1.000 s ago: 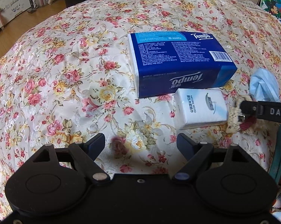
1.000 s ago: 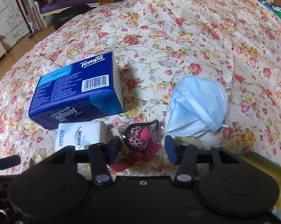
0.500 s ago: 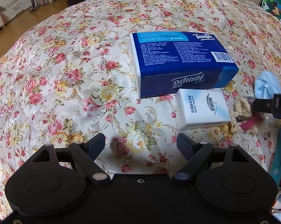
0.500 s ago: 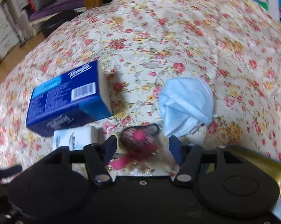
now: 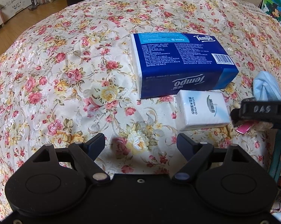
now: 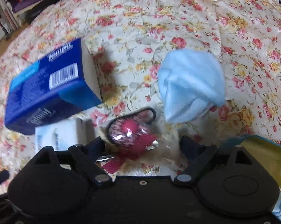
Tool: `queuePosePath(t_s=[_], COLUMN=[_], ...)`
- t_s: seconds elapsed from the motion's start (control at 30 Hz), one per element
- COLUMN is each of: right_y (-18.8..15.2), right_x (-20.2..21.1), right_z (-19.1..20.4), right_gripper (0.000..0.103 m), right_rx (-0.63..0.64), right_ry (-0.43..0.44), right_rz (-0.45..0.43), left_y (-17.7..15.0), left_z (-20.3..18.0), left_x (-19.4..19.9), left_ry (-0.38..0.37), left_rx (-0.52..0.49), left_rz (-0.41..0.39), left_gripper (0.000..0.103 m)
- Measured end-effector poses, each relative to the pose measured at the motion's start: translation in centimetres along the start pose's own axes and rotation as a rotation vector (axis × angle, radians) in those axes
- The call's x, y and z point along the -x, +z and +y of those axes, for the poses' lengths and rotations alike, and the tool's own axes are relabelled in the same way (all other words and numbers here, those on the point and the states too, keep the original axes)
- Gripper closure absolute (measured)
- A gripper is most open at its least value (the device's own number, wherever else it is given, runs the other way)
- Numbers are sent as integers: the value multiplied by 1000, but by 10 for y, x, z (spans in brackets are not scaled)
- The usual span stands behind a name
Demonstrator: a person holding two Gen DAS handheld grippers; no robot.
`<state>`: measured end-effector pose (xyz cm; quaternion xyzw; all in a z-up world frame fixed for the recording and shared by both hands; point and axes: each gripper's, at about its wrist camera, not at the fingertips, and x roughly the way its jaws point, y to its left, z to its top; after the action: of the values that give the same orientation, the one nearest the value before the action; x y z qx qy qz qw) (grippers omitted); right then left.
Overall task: Organize soft objects
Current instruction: 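Grasp the small white tissue pack with the left gripper while the right gripper lifts the keychain bag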
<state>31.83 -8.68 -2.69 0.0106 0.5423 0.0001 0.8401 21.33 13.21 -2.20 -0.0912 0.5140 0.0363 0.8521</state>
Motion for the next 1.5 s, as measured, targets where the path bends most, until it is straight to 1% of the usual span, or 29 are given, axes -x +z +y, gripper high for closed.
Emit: queuePosePath(t_s=[0.03, 0.07, 0.1, 0.13, 0.2, 0.27, 0.37, 0.43, 0.47, 0.53, 0.6, 0.7, 0.73, 0.83, 0.93, 1.07, 1.13, 1.2, 1.27, 1.33, 1.4, 1.47, 1.5], right_y=[-2, -5, -7, -8, -8, -9, -14, -17, -19, -24, -29, -38, -41, -50, -61, -75, -79, -85, -90, -95, -99, -104, -107], right_x=[0, 3, 6, 10, 17, 24, 42, 58, 66, 80, 94, 111, 115, 127, 137, 149, 150, 153, 157, 161, 166, 173, 177], right_z=[3, 7, 9, 11, 8, 3, -3, -9, -13, -18, -25, -37, -41, -52, -62, -76, -79, -83, -87, -90, -93, -98, -101], right_gripper=[26, 34, 47, 53, 55, 55, 55, 55, 55, 55, 55, 55, 55, 55, 55, 55, 55, 55, 55, 55, 55, 55, 55], right_rx=[20, 44, 70, 89, 78, 53, 46, 34, 27, 17, 11, 3, 2, 9, 14, 8, 4, -2, -13, -17, -25, -38, -43], right_ry=[-16, -29, -35, -27, 9, 33, 34, 60, 73, 89, 96, 108, 111, 107, 99, 102, 98, 99, 99, 99, 94, 93, 94], right_rz=[-13, -26, -41, -49, -45, -53, -98, -126, -138, -163, -187, -212, -216, -236, -257, -263, -263, -263, -264, -269, -274, -283, -287], left_y=[0, 1, 0, 0, 0, -1, 2, 6, 9, 18, 27, 37, 39, 43, 45, 44, 45, 44, 42, 43, 44, 42, 42], left_z=[1, 1, 1, 2, 1, 0, -1, -4, -8, -17, -29, -44, -50, -69, -77, -83, -86, -88, -92, -98, -97, -94, -92], left_x=[0, 0, -1, -1, 0, 3, 12, 22, 25, 26, 21, 6, 1, -12, -23, -37, -40, -37, -30, -33, -43, -57, -60], left_ry=[1, 2, 3, 4, 2, -4, -29, -43, -40, -31, -49, -76, -74, -45, 28, 39, 47, 55, 59, 85, 130, 140, 126], left_rx=[2, 4, 5, 7, 7, 3, 5, 3, -4, -26, -42, -35, -39, -58, -54, -41, -30, -19, -24, -50, -42, -27, -17], left_rz=[0, 0, 1, 2, 0, -4, -7, -31, -43, -51, -33, 11, 20, 35, 52, 87, 99, 92, 65, 62, 85, 127, 131], left_gripper=[23, 23, 23, 23, 23, 23, 23, 19, 13, 12, 12, 12, 12, 11, 12, 8, 8, 12, 11, 11, 11, 11, 14])
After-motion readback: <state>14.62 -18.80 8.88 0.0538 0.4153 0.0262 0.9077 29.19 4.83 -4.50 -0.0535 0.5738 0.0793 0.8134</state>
